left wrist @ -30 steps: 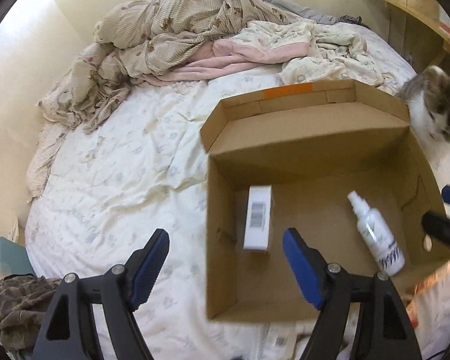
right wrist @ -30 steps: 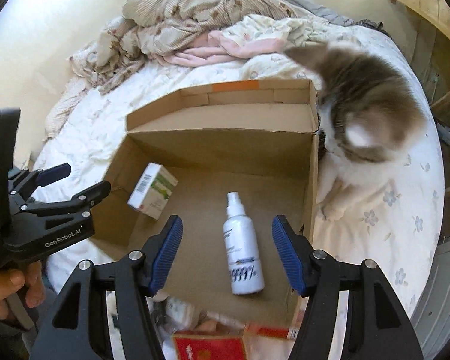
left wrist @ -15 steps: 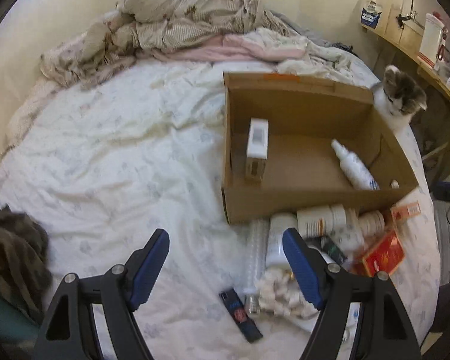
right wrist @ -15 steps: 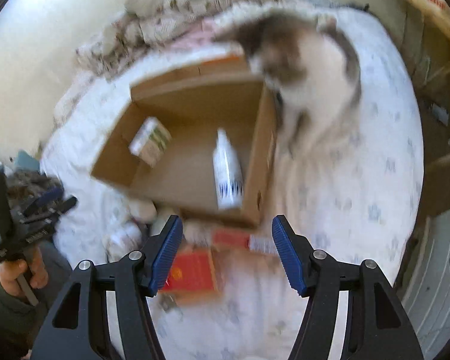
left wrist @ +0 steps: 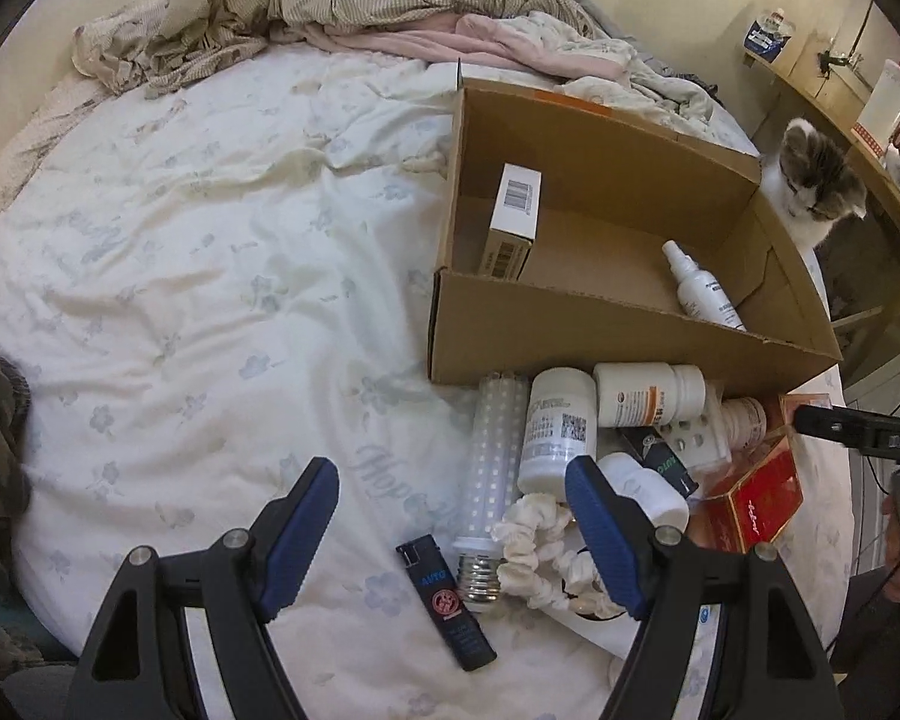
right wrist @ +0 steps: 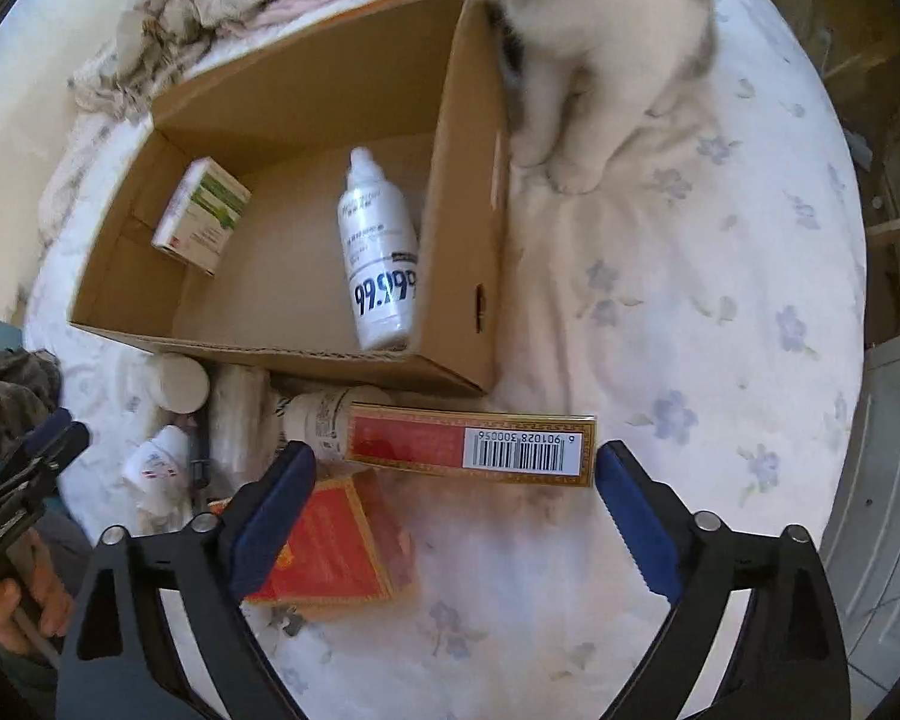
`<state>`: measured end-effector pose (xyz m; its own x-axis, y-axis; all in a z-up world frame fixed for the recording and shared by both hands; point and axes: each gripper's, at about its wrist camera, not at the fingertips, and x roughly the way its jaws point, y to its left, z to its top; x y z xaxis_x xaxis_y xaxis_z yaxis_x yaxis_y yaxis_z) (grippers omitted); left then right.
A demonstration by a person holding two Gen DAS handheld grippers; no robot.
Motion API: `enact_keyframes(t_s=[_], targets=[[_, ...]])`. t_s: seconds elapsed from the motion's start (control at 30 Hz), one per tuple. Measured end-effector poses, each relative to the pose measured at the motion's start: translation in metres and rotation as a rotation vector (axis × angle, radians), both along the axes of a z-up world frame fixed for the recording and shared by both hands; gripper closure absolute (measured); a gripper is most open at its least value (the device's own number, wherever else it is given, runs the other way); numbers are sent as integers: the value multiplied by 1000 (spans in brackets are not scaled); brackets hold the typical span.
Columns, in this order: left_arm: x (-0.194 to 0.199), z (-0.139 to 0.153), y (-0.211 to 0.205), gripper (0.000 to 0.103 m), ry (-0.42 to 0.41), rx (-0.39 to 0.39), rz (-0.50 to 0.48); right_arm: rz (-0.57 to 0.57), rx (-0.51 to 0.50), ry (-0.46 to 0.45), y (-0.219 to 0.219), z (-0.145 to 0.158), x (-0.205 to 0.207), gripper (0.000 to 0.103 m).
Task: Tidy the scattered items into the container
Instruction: 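Grasp the long red barcode box from the pile with the right gripper, then grasp the white round pill jar with the left gripper while right holds red box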
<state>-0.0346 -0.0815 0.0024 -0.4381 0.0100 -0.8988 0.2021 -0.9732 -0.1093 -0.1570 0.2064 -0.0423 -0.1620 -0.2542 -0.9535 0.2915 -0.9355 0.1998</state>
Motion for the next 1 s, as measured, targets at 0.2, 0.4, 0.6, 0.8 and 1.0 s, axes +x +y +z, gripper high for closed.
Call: enact_keyframes(t_s=[0.2, 0.4, 0.6, 0.8, 1.0], targets=[[-1, -3, 0, 24, -7, -12, -7, -56, 24, -43, -2, -24, -14, 5], [-4, -8, 1, 24, -23, -4, -11, -31, -3, -20, 4, -15, -13, 8], [-6, -10, 7, 24, -31, -7, -30, -65, -61, 33, 30, 16, 0, 8], [-7, -9, 0, 24, -14, 50, -5, -101, -176, 103, 59, 55, 13, 8], [-2, -10, -20, 25, -11, 117, 87, -19, -294, 131, 32, 78, 24, 8]])
